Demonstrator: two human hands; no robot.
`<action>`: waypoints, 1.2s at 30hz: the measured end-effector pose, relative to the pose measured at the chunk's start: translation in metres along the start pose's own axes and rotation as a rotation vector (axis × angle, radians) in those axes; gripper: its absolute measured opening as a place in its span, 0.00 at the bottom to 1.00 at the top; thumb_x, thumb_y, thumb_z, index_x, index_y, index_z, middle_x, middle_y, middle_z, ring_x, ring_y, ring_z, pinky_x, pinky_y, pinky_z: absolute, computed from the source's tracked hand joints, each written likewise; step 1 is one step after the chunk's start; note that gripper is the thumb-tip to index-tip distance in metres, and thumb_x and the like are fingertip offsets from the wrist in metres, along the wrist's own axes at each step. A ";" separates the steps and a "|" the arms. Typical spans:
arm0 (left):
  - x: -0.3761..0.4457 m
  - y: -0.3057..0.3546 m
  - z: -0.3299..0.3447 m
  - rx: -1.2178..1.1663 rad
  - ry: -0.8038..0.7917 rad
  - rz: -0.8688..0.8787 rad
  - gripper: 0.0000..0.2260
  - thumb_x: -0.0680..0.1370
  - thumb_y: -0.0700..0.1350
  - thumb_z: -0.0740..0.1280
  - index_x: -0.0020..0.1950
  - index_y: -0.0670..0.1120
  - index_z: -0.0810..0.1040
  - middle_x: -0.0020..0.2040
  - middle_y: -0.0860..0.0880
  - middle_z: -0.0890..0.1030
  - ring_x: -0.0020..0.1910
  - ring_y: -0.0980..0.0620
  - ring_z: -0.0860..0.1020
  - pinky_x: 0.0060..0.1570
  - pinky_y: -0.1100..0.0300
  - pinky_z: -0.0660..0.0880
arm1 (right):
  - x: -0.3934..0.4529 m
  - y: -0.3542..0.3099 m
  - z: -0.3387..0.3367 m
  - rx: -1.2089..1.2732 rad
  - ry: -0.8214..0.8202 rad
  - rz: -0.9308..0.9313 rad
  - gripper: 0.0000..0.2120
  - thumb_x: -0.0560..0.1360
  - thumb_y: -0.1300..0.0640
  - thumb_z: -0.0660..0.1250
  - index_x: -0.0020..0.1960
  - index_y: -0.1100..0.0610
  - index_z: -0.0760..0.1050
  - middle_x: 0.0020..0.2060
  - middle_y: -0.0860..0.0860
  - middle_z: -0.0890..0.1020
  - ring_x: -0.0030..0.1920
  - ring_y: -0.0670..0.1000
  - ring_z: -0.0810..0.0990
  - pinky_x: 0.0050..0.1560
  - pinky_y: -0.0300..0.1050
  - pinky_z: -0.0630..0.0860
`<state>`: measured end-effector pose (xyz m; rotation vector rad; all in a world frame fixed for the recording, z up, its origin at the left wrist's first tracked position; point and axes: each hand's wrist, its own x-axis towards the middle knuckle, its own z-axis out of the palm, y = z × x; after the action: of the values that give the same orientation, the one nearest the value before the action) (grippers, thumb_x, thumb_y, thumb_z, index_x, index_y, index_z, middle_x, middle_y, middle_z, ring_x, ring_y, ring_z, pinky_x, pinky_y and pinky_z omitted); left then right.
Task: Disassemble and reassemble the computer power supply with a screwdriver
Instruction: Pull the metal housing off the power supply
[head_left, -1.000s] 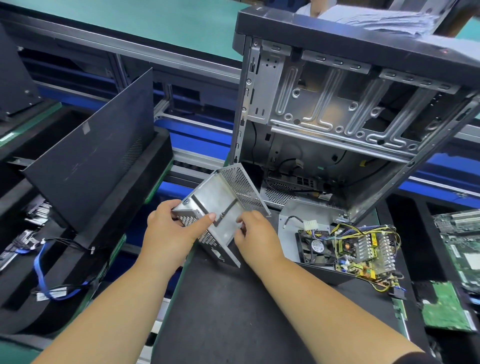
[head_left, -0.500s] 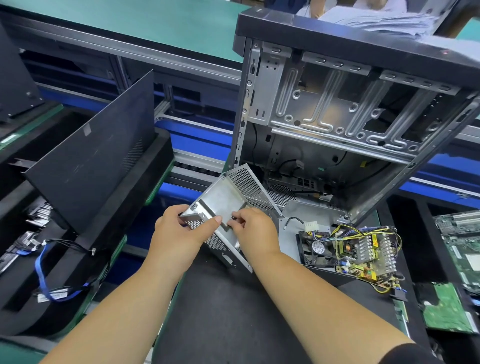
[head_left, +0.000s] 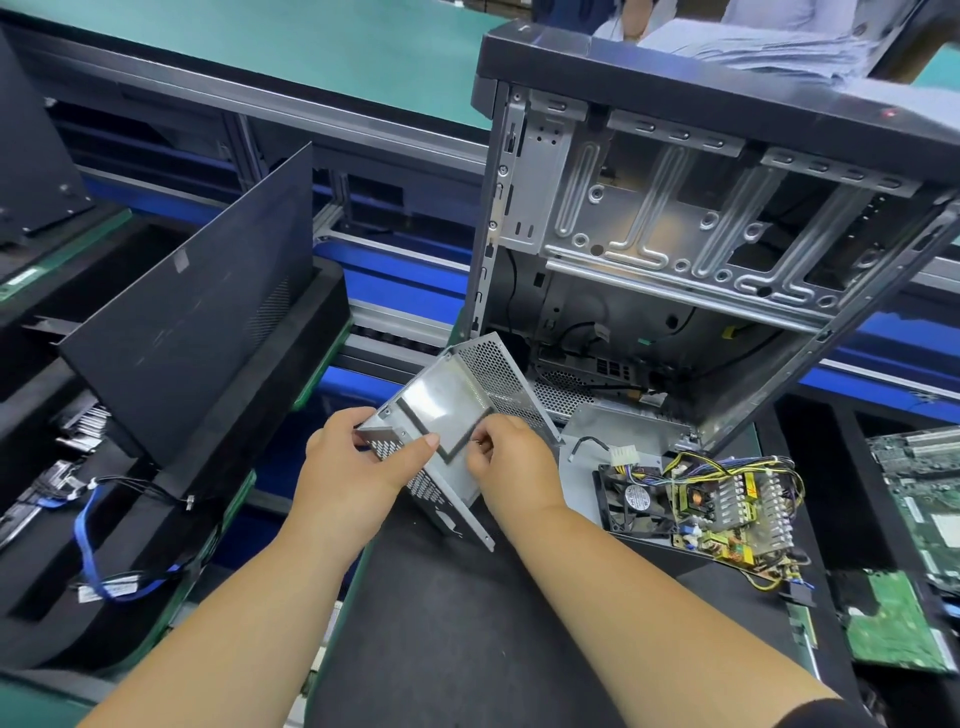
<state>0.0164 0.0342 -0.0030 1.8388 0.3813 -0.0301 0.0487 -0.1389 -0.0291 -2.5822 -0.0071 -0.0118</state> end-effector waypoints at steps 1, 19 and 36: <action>0.001 -0.002 -0.003 0.001 0.014 0.015 0.35 0.54 0.70 0.72 0.58 0.62 0.71 0.59 0.54 0.73 0.52 0.56 0.79 0.49 0.58 0.75 | 0.000 0.002 0.000 -0.011 0.010 0.015 0.05 0.76 0.61 0.64 0.49 0.60 0.77 0.48 0.55 0.79 0.45 0.57 0.78 0.47 0.50 0.75; 0.022 -0.041 -0.053 -0.235 0.035 0.022 0.29 0.59 0.66 0.75 0.59 0.65 0.75 0.57 0.56 0.79 0.50 0.60 0.80 0.54 0.57 0.75 | -0.008 0.026 0.012 -0.426 -0.191 0.155 0.11 0.78 0.59 0.64 0.59 0.61 0.73 0.58 0.56 0.75 0.56 0.58 0.77 0.47 0.45 0.70; -0.026 -0.015 -0.048 -0.470 0.034 -0.117 0.09 0.78 0.49 0.69 0.48 0.44 0.78 0.47 0.46 0.78 0.48 0.50 0.75 0.61 0.52 0.76 | -0.016 0.000 -0.072 -0.146 -0.046 0.021 0.09 0.80 0.56 0.59 0.50 0.55 0.78 0.46 0.54 0.80 0.43 0.54 0.74 0.42 0.43 0.70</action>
<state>-0.0212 0.0767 0.0029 1.3540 0.4753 0.0098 0.0323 -0.1774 0.0313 -2.7275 0.0036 0.0567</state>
